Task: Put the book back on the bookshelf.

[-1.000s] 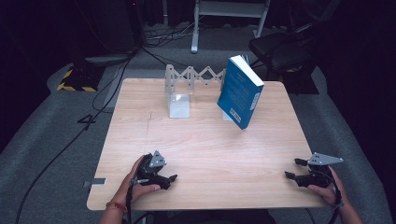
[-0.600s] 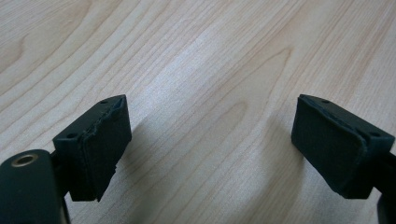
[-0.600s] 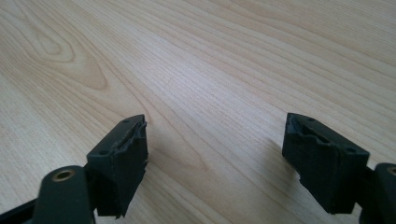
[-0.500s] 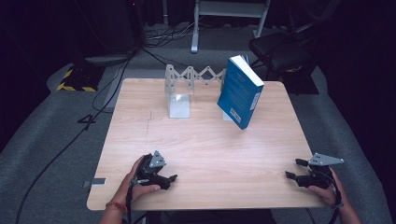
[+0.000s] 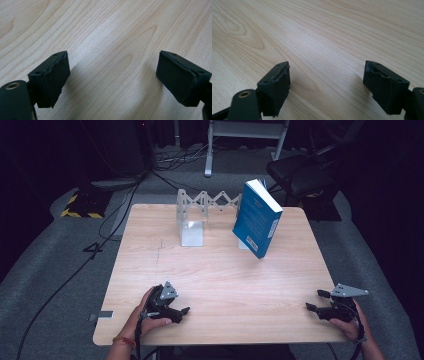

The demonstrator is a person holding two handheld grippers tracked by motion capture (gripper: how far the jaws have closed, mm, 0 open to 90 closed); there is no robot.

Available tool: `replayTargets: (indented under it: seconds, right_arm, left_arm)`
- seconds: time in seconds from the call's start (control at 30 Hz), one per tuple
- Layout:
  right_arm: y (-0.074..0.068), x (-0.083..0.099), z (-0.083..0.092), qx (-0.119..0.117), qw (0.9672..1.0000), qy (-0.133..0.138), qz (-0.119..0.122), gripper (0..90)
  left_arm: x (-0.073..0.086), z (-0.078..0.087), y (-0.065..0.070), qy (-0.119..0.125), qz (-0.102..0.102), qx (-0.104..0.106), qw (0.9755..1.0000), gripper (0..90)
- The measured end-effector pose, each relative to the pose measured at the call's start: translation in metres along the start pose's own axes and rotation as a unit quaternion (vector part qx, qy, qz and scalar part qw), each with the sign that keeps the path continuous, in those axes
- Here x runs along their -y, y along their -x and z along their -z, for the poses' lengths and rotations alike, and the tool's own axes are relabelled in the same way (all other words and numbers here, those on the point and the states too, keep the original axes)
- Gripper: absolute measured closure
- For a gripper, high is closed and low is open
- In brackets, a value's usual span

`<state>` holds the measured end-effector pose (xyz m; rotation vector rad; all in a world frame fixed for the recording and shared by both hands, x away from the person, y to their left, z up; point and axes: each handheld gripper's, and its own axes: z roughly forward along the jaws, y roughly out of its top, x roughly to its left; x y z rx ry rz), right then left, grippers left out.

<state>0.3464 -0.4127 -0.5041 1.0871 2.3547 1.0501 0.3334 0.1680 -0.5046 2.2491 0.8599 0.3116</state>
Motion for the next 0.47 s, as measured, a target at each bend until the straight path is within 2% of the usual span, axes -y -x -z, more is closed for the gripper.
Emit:
replayTargets:
  seconds: [0.47]
  right_arm:
    - [0.0,0.0,0.0,0.004,1.0,0.0,-0.002,21.8]
  left_arm:
    - [-0.003,-0.0026,-0.002,-0.004,-0.005,0.0,1.0,9.9]
